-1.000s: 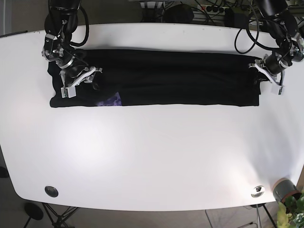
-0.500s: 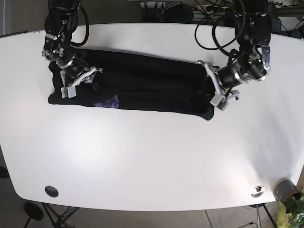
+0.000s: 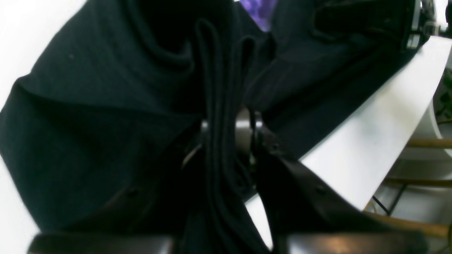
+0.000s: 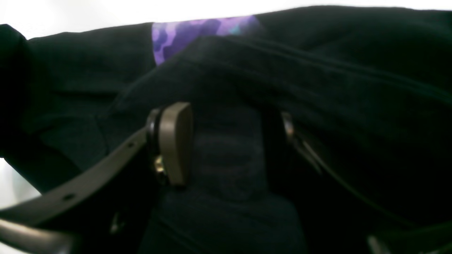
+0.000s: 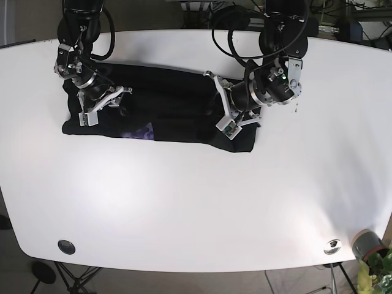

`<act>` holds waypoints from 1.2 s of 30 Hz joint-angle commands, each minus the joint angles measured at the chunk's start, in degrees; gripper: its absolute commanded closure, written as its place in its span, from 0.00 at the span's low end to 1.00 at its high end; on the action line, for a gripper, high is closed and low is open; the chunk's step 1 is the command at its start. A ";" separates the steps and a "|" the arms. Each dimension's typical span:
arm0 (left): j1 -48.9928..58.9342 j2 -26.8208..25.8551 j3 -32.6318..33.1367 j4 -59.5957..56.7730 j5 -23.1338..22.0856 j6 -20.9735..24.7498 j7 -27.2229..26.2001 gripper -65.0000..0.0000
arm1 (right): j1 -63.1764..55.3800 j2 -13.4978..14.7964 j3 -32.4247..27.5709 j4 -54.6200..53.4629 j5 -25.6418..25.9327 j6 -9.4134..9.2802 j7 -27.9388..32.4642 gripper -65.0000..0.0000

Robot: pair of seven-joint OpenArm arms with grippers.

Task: Fold the T-shirt properly
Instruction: 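Grasp the strip's middle with the left gripper and fold it over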

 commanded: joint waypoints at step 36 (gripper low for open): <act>-4.50 -0.34 15.20 5.45 10.68 9.95 -1.22 0.41 | 0.56 0.43 -0.05 0.96 -1.25 -0.76 -2.16 0.52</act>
